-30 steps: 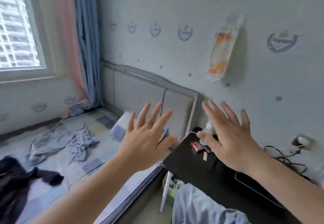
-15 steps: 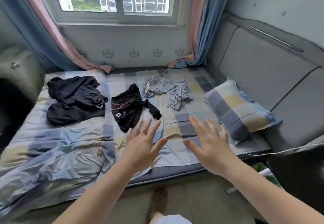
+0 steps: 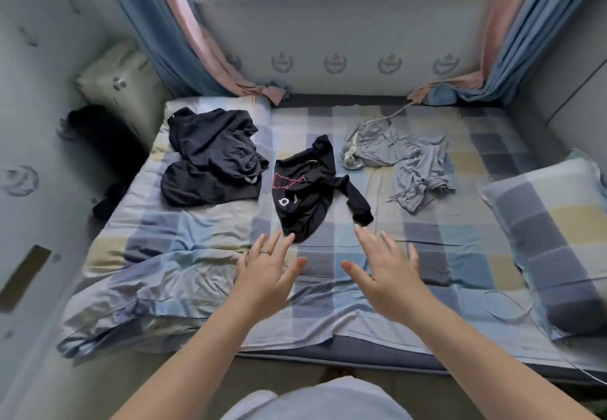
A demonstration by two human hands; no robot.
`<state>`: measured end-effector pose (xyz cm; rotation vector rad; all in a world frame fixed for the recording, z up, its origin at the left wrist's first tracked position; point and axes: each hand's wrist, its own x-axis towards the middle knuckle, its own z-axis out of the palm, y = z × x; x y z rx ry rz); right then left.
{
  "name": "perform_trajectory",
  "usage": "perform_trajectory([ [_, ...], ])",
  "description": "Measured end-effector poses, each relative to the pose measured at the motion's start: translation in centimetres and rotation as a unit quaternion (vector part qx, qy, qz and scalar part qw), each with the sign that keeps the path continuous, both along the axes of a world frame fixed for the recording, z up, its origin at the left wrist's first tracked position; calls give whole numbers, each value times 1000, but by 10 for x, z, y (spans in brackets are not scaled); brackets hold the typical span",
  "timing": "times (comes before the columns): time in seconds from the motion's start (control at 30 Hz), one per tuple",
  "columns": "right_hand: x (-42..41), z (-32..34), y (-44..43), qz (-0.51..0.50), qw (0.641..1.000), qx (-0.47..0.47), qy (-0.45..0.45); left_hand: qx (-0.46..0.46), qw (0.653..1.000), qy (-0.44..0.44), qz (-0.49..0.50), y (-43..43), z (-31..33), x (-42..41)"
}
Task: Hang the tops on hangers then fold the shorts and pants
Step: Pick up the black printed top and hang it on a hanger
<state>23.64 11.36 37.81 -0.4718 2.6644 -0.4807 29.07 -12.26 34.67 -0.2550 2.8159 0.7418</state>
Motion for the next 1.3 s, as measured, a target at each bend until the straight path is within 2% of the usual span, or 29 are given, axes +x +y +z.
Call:
perform_trajectory([
  [0.23, -77, -40, -22, -17, 999, -7, -38, 7, 999, -35, 10, -24, -34, -83],
  [0.47, -165, -146, -67, -83, 994, 7, -72, -8, 997, -64, -36, -82, -125, -185],
  [0.63, -230, -233, -150, -121, 983, 41, -134, -6, 989, -132, -62, -170, -213, -254],
  [0.73, -263, -264, -212, -119, 978, 43, -165, -16, 983, -174, -61, -236, -250, -286],
  [1.03, -365, -354, -359, -73, 982, 60, -162, -19, 977, -211, 21, -389, -360, -367],
  [1.13, -394, -386, -401, -38, 986, 62, -149, -38, 978, -201, 32, -419, -388, -391],
  [1.3, -438, -436, -462, 24, 989, 61, -131, -84, 989, -104, 59, -457, -421, -435],
])
